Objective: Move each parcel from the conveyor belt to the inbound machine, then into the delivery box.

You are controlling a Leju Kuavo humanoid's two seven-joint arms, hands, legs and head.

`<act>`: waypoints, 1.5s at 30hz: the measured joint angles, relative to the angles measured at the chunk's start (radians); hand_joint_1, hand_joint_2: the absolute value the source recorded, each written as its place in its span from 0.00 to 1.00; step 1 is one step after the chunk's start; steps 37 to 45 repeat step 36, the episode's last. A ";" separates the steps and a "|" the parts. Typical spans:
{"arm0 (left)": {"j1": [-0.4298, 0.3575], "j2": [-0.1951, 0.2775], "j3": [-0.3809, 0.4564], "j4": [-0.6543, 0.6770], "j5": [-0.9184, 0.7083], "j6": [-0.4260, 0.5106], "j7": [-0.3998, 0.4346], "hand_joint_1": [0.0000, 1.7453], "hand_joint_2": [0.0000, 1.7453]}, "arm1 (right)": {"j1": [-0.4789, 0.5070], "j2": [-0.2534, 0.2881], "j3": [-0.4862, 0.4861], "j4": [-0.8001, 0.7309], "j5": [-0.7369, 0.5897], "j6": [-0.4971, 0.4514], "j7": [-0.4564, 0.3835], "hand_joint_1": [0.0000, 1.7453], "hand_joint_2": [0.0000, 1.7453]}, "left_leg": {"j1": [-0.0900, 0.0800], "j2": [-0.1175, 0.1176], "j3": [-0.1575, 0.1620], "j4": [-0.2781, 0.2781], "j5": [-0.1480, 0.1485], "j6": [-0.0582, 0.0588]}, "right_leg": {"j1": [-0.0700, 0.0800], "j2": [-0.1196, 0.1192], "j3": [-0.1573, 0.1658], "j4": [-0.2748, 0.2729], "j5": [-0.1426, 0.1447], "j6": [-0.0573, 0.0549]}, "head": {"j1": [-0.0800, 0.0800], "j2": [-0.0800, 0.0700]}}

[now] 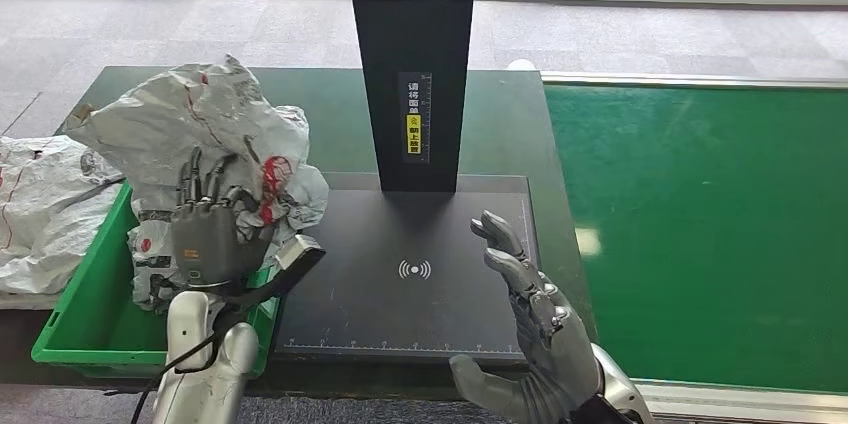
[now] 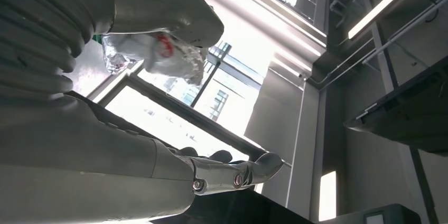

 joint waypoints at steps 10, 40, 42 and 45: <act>0.028 -0.056 0.281 -0.213 0.780 0.030 -0.471 0.00 0.00 | -0.014 0.013 0.000 0.017 -0.020 -0.009 0.000 0.00 1.00 | 0.001 0.000 -0.001 0.000 0.000 0.000 | 0.000 -0.001 0.000 0.000 -0.001 -0.001 | 0.000 0.000; 0.125 -0.065 0.211 -0.384 1.082 -0.214 -0.526 0.00 0.00 | 0.003 0.022 -0.001 0.037 0.003 -0.074 0.000 0.00 1.00 | 0.000 -0.001 -0.001 0.000 0.000 0.000 | 0.000 -0.003 -0.001 -0.001 -0.001 -0.001 | 0.000 0.000; 0.125 -0.065 0.211 -0.384 1.082 -0.214 -0.526 0.00 0.00 | 0.003 0.022 -0.001 0.037 0.003 -0.074 0.000 0.00 1.00 | 0.000 -0.001 -0.001 0.000 0.000 0.000 | 0.000 -0.003 -0.001 -0.001 -0.001 -0.001 | 0.000 0.000; 0.125 -0.065 0.211 -0.384 1.082 -0.214 -0.526 0.00 0.00 | 0.003 0.022 -0.001 0.037 0.003 -0.074 0.000 0.00 1.00 | 0.000 -0.001 -0.001 0.000 0.000 0.000 | 0.000 -0.003 -0.001 -0.001 -0.001 -0.001 | 0.000 0.000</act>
